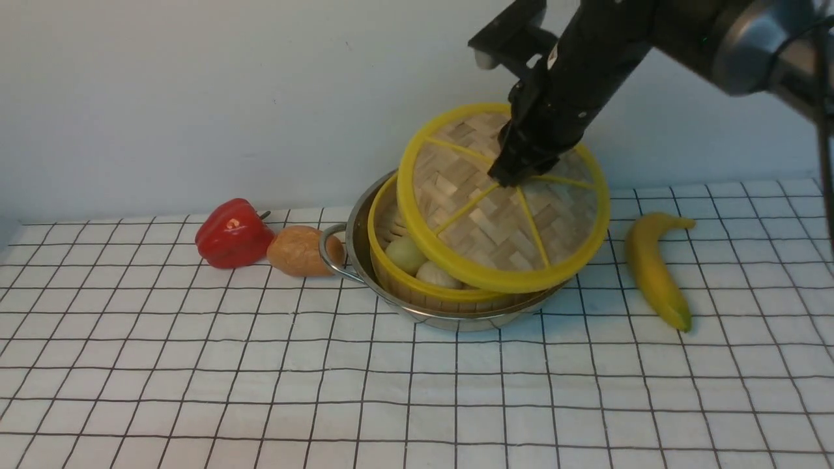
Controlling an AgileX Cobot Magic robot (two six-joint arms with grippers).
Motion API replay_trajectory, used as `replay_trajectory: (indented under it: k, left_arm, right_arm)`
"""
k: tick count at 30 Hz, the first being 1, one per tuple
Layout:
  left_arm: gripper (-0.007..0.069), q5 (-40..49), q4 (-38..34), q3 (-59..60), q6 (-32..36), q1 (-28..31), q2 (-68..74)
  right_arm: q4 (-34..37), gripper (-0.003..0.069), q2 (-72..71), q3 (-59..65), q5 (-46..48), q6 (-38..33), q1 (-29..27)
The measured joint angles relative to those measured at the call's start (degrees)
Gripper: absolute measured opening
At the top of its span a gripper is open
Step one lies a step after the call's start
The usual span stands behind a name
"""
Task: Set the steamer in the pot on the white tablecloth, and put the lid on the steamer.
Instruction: 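Place the bamboo steamer lid onto the steamer basket in the pot with the right gripper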
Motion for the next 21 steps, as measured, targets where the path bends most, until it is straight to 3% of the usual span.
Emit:
replay_trajectory:
  k: [21]
  left_arm:
    - [0.0243,0.0,0.0,0.0,0.0,0.0,0.0]
  right_arm:
    - [3.5,0.0148,6.1,-2.2,-8.2,-6.7,0.7]
